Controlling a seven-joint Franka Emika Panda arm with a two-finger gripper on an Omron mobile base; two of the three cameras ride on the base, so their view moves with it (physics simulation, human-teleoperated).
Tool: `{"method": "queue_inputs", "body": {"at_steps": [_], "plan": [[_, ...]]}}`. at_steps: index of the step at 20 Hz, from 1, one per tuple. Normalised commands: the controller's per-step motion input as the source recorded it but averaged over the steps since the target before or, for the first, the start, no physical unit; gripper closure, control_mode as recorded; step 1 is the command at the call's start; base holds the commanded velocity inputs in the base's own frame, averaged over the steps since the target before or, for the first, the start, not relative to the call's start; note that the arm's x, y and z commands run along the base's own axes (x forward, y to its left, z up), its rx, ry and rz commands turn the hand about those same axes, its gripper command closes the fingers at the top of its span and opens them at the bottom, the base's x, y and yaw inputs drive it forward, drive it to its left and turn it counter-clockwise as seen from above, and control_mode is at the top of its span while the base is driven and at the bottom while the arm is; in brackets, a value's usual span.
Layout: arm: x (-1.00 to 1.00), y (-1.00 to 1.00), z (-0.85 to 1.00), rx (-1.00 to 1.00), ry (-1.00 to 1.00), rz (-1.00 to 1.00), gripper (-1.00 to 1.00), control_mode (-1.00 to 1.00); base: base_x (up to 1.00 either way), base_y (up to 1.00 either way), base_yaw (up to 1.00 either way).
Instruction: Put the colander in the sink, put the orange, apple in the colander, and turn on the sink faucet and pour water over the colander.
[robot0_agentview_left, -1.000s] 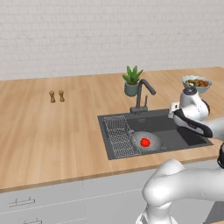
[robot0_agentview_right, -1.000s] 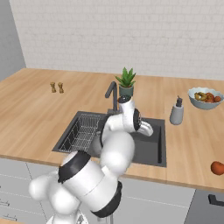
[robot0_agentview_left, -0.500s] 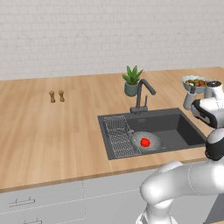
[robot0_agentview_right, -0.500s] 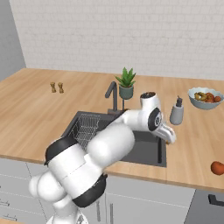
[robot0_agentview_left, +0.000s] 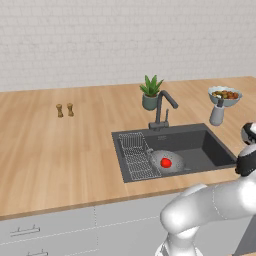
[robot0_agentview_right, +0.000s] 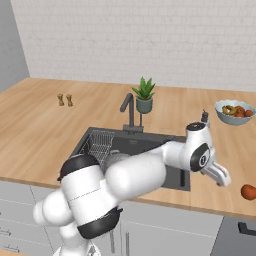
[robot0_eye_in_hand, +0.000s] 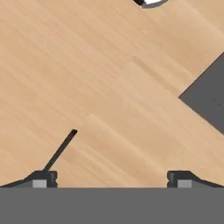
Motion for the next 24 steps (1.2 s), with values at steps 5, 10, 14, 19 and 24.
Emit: {"method": "queue_inputs", "body": {"at_steps": [5, 10, 14, 19, 24], "plan": [[-0.16, -0.77, 0.00, 0.03, 0.02, -0.09, -1.00, -1.00, 0.00, 0.00, 0.00], [0.00, -0.60, -0.02, 0.06, 0.00, -0.06, -1.00, -1.00, 0.00, 0.00, 0.00], [0.00, -0.43, -0.13, 0.01, 0.00, -0.03, -1.00, -1.00, 0.00, 0.00, 0.00], [0.00, -0.23, -0.24, 0.00, 0.00, 0.00, -1.00, -1.00, 0.00, 0.00, 0.00], [0.00, -0.27, -0.30, 0.00, -0.01, 0.00, -1.00, -1.00, 0.00, 0.00, 0.00]]}}
